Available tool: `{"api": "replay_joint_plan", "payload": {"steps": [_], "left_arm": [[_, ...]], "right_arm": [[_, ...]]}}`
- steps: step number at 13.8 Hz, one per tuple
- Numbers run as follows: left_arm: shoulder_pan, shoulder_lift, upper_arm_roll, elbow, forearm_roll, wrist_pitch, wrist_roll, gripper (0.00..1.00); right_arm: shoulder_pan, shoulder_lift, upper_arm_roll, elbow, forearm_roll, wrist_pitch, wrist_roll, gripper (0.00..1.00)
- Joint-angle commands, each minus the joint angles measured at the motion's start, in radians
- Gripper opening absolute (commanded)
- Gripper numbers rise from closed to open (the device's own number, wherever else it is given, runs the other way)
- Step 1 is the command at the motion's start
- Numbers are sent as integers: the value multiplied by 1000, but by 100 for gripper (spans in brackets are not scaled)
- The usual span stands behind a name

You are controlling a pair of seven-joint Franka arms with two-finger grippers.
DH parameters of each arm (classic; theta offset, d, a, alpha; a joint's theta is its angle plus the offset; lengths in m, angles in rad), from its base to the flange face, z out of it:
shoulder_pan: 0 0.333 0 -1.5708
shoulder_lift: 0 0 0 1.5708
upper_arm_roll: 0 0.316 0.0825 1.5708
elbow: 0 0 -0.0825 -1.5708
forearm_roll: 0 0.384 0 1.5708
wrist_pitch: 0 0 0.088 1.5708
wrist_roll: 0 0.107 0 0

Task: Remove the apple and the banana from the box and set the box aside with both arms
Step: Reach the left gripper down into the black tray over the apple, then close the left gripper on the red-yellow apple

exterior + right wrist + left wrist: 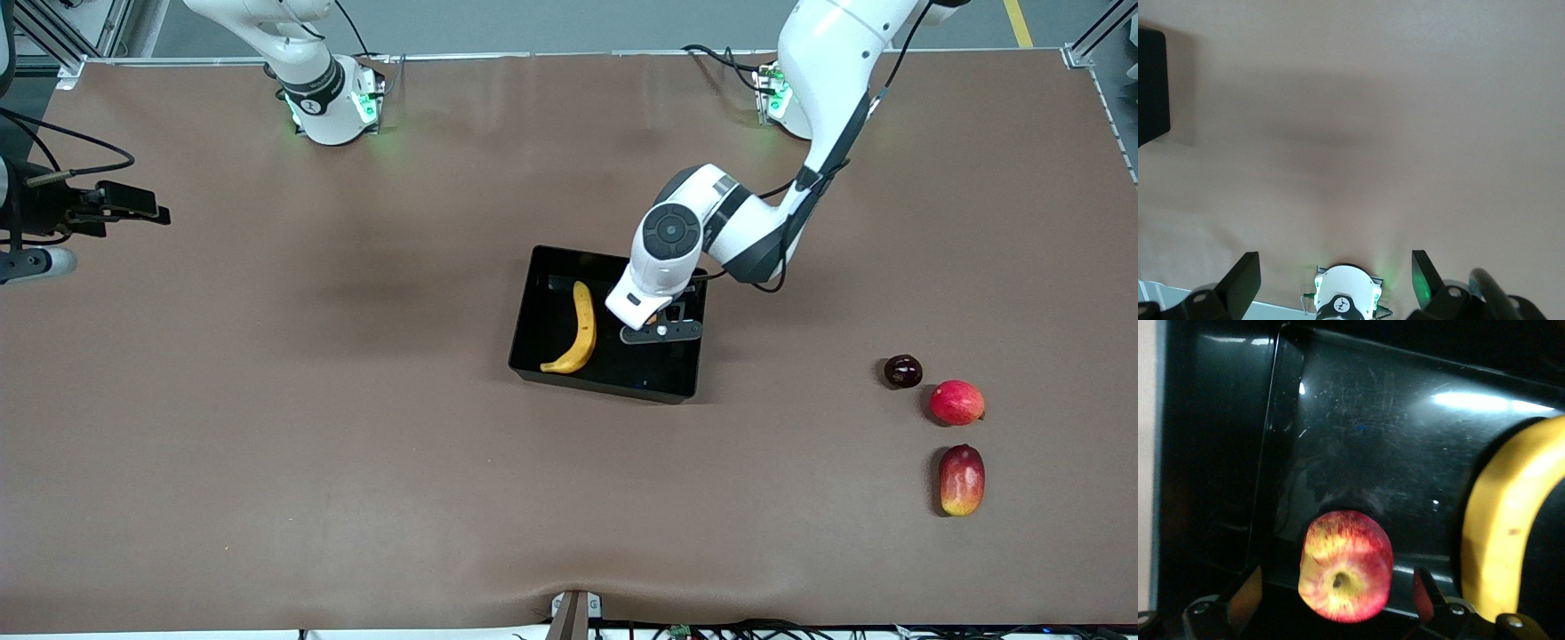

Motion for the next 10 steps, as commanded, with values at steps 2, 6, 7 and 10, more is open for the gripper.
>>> {"api": "replay_joint_plan", "payload": {"steps": [2,6,7,10], "left_arm": [[-11,54,4,3,32,52,-48,92],[-10,58,2,5,35,50,-30,17],[-11,54,2,8,35,44,-25,1],[2,5,2,28,35,16,30,0]], "right_arm": [[-13,8,7,23,12,-12,-2,100],[-13,8,7,21,12,-12,-2,100],[-10,8,7,21,12,-12,-4,100],[-10,8,7,19,12,-12,-2,100]]}}
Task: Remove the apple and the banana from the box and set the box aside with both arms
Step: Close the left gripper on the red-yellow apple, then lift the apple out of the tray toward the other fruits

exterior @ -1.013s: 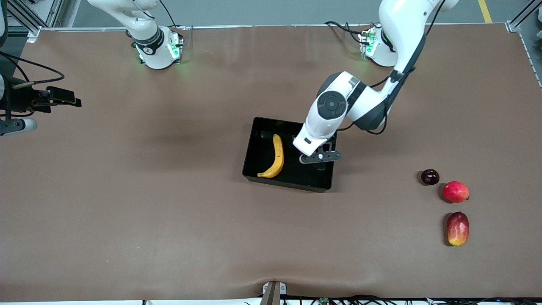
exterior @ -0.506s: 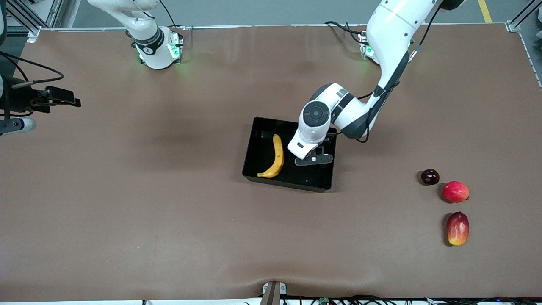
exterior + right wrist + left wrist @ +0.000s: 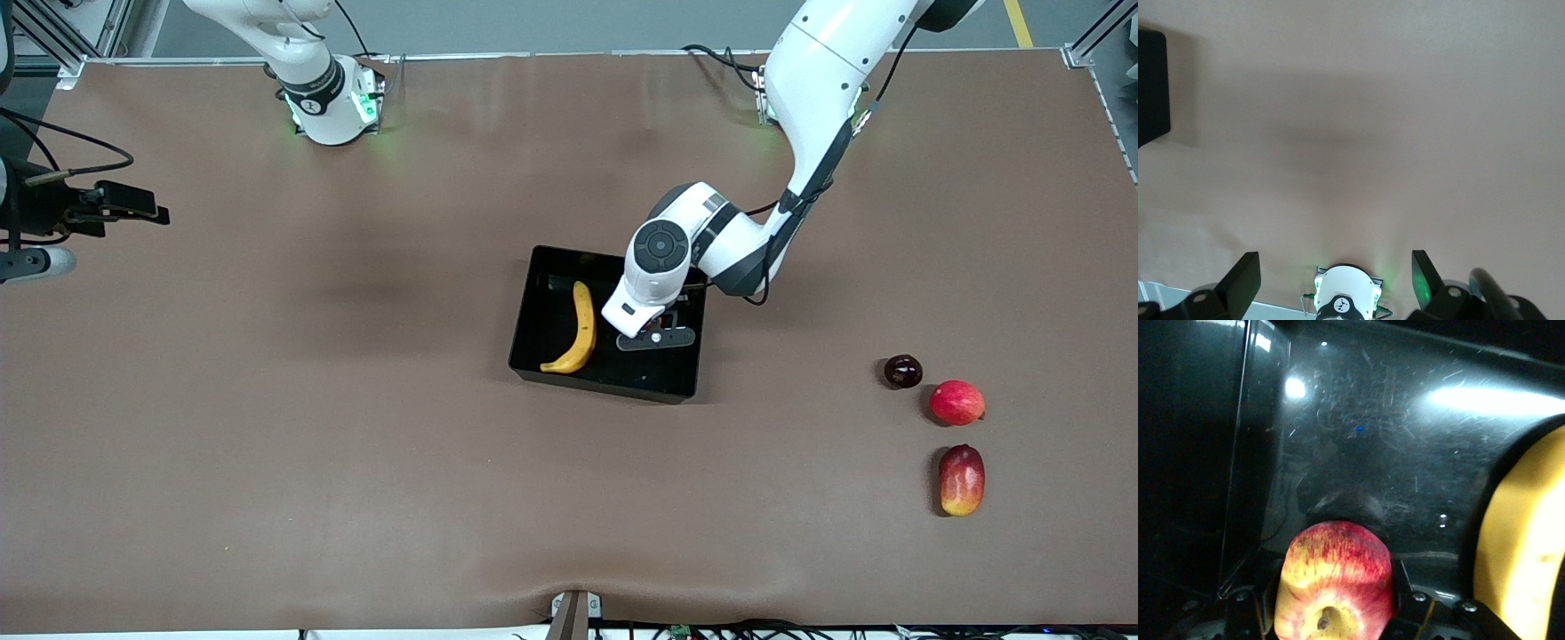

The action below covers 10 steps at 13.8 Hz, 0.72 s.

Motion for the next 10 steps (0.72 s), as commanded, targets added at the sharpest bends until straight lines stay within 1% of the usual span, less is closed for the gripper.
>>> {"api": "replay_joint_plan", "payload": {"steps": [1,2,4,6,8,10], "left_arm": [[10,-67,3,32,18,-57,29,0],[14,-76,4,73,17,-103,38,0],[36,-80,4,194,17,-221,68,0],[82,-83,3,294,5,-313,136,0],[157,-115,3,302,-6,-334,204,0],[252,-124,3,299,-8,-347,325,0]], "right_arm": [[-9,8,7,19,12,-12,-1,100],[-9,8,7,19,12,-12,-2,100],[-13,8,7,19,12,-12,-2,100],[-19,12,7,22,22,-10,-1,100],[-18,12,7,22,22,-10,0,100],[-18,12,7,22,22,-10,0,100]]}}
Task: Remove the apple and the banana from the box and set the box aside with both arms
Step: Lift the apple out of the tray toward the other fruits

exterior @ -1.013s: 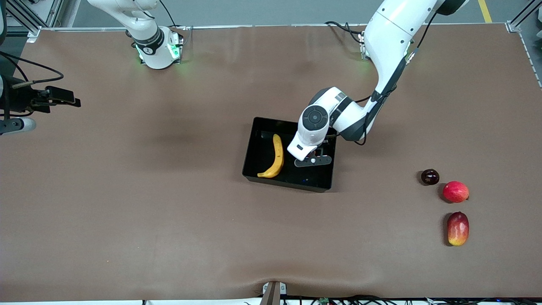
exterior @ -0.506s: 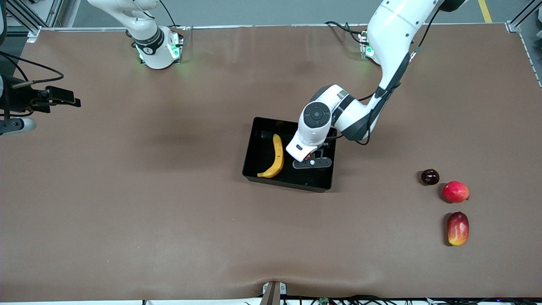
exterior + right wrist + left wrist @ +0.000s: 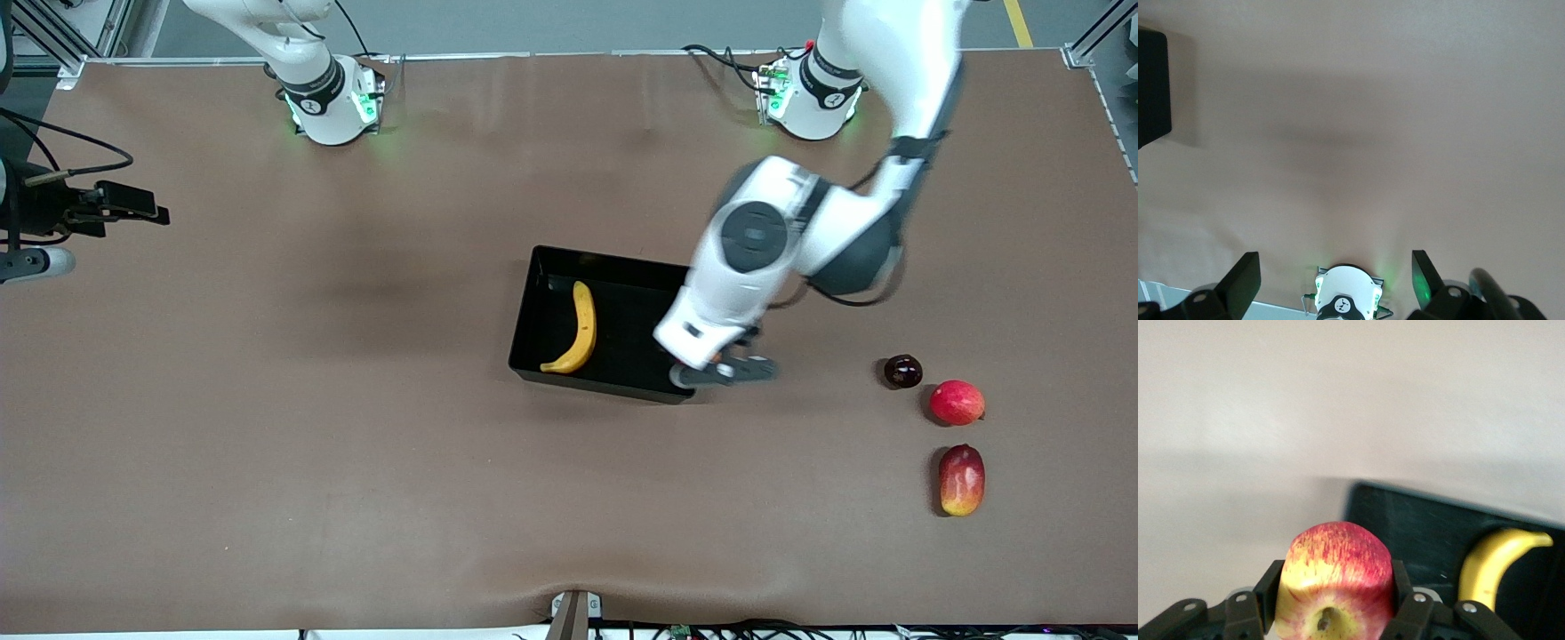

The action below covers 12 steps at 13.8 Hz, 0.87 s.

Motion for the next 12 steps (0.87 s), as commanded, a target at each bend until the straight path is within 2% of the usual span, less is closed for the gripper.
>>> {"api": "replay_joint_plan", "payload": {"steps": [1,4,6,11,12], "left_arm": [[131,-7,-7,-4,-8,-22,139,0],[265,51,-7,-6,0,-6,276,0],[322,113,-7,-6,6,63,311,0],[374,220,3,-9,15,162,413,0],[380,230,3,-11,49,168,422,0]], "right_arm": [[-16,11,9,22,19,-10,-1,100],[-14,12,9,20,18,-10,-1,100],[-14,12,9,20,18,-10,-1,100],[-17,17,9,19,19,-12,1,100],[-17,17,9,19,19,-12,1,100]]}}
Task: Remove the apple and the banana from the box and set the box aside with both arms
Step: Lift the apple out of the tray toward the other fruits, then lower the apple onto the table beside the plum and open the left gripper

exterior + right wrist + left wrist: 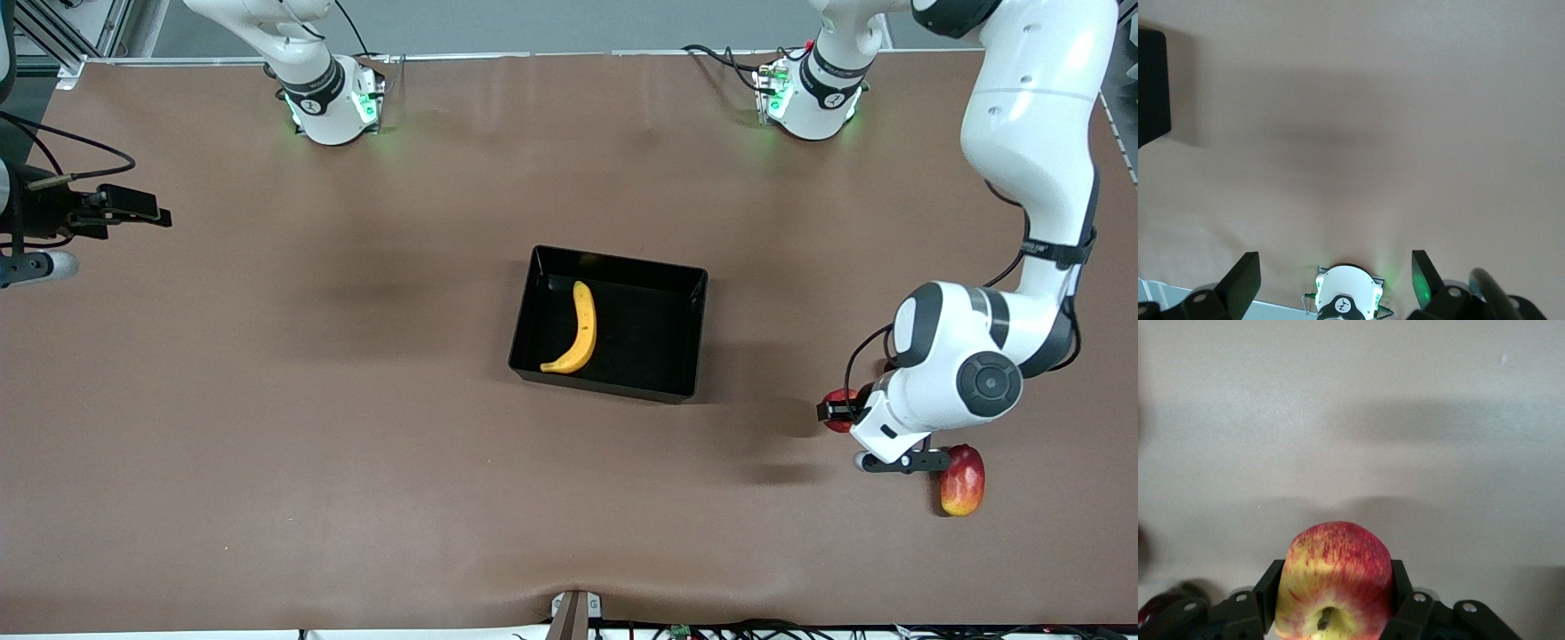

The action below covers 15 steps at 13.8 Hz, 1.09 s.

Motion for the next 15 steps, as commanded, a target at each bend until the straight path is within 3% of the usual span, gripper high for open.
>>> {"api": "replay_joint_plan", "payload": {"steps": [1,5,6,8,10,13,15], "left_arm": [[23,15,-6,5,92,10,32,0],[29,47,-8,4,127,30,29,0],[29,52,-8,1,128,36,32,12],[29,55,-8,-1,128,47,32,45],[31,46,-8,2,120,50,32,100],[28,-7,-19,-5,119,38,30,100],[14,-96,-48,-54,117,36,4,100]], "right_arm": [[-17,8,9,18,18,-12,1,100],[-17,8,9,18,18,-10,1,100],[-17,8,9,18,18,-10,1,100],[-16,8,9,18,18,-12,1,100],[-17,8,9,20,18,-13,1,100],[-17,8,9,20,18,-13,1,100],[-17,8,9,20,18,-12,1,100]]}}
